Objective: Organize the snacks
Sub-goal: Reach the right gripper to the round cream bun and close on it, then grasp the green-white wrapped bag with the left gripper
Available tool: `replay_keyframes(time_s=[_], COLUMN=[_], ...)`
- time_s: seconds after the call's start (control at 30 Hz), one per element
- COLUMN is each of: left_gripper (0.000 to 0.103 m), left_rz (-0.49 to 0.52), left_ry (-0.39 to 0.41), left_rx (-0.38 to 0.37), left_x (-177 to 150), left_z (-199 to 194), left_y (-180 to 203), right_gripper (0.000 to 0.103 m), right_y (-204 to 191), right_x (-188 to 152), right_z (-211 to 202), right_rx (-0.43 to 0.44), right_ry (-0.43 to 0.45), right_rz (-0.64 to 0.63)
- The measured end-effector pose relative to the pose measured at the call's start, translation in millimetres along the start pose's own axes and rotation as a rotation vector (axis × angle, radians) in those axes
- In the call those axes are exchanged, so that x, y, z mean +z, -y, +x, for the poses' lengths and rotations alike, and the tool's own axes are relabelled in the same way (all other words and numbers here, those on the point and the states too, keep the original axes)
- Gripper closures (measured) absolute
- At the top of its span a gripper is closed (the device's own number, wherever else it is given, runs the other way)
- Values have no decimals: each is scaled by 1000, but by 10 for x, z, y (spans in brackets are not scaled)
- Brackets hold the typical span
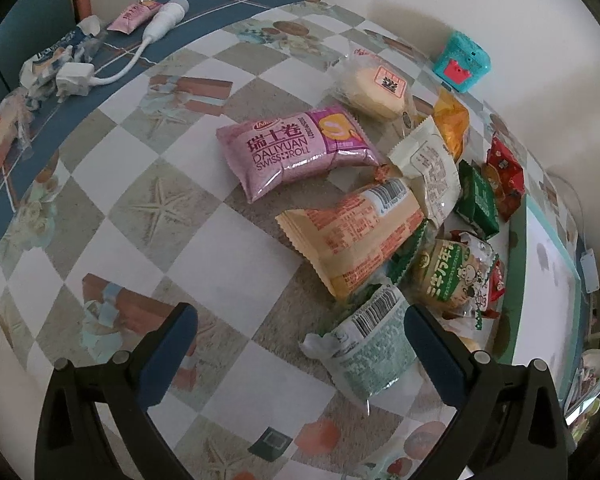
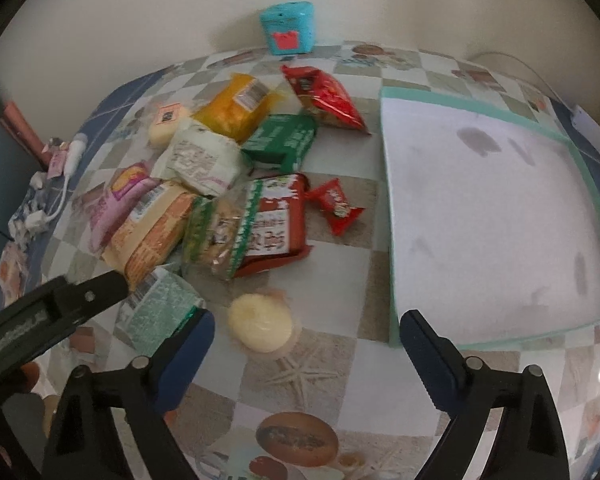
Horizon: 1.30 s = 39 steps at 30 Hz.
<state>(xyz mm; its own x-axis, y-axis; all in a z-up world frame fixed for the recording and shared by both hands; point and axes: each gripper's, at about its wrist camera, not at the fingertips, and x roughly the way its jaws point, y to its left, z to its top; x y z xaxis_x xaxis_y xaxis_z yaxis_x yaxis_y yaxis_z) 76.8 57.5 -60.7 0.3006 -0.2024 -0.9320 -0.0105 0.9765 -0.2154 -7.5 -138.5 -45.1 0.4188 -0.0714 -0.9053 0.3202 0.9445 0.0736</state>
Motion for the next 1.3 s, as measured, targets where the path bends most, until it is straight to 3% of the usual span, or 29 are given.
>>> replay_keyframes(time_s=[0.33, 0.57, 0.83, 1.2, 1.3], left_gripper=[0, 0, 0, 1, 10], left_rz=[-29, -18, 30, 106, 137], left_ry=[4, 3, -1, -18, -28], left_rx=[-12, -30, -46, -40, -30], left_x=[19, -43, -58, -114, -140], left_z=[14, -24, -4, 63, 108], left_y=[-85, -80, 86, 304, 400], right_gripper=[19, 46, 67, 68, 68], right_y=[-135, -248, -159, 119, 166], right_x=[16, -9, -11, -38, -43], right_z=[-63, 72, 162, 100, 90], right_rx=[45, 118, 128, 87, 89], right_ry=[25, -13, -33, -55, -61], right_rz=[-53, -95, -52, 26, 40])
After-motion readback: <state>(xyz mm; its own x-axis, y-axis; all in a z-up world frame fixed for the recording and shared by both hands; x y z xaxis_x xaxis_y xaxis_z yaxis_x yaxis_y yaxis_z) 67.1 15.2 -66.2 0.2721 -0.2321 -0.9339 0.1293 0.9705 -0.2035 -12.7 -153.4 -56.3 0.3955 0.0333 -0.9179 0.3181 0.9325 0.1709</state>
